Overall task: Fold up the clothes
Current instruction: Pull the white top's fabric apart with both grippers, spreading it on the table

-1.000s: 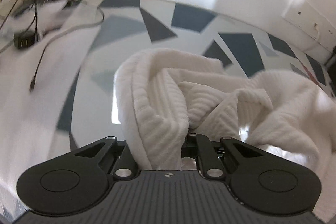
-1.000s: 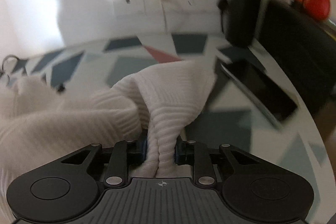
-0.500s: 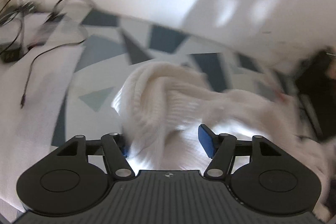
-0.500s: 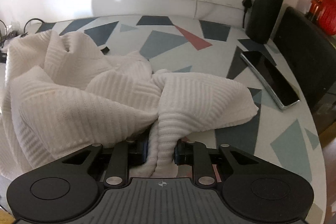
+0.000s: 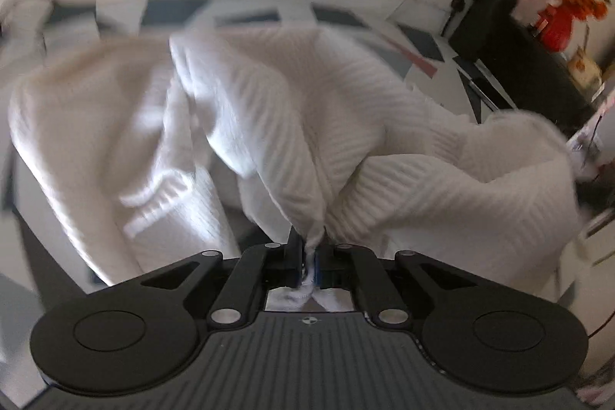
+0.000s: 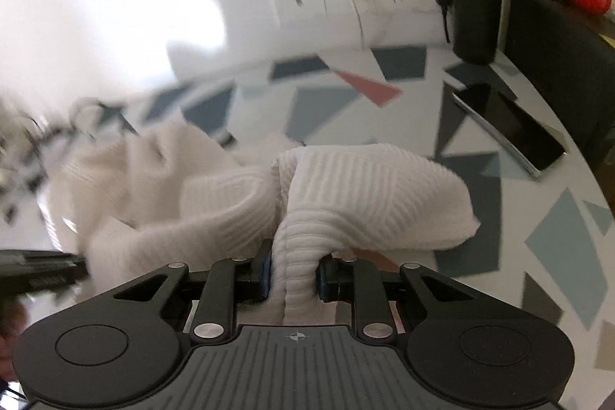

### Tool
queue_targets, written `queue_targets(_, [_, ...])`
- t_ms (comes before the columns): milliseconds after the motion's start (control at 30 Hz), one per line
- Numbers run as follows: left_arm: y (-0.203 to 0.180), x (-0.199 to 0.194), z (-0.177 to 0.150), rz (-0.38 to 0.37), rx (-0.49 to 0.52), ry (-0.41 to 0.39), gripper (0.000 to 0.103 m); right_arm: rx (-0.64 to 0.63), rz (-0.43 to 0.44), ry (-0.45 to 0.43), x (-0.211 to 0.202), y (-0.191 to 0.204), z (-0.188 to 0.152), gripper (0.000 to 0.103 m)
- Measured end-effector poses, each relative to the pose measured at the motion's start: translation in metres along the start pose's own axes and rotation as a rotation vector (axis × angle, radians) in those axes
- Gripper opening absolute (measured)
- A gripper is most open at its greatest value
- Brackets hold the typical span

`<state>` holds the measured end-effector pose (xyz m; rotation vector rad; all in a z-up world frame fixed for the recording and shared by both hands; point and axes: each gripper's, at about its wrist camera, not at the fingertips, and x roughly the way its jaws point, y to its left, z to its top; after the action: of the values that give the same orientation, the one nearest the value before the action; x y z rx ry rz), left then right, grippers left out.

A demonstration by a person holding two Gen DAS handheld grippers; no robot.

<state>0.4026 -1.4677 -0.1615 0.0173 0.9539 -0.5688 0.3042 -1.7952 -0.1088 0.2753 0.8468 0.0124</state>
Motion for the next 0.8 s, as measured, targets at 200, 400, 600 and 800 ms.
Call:
queue_targets(200, [0.046,-0.034,0.014,0.124,-0.156,-0.143,0.005,-0.134,0.115,0.06,0.009,0.026,-0.017,0.023])
queue_targets(400, [0.063,-0.03,0.018,0.238,-0.215,-0.138,0.008,-0.212,0.179,0.105,0.021,0.051,-0.029,0.032])
queue_targets(600, [0.043,-0.047,0.006,0.168,-0.219,-0.087,0.066,-0.125,0.24,0.032,-0.008,0.028,-0.007,0.044])
queue_targets(800, [0.018,-0.057,0.01,-0.053,-0.272,-0.052,0.083,-0.074,0.217,-0.025,-0.007,0.002,0.009,0.047])
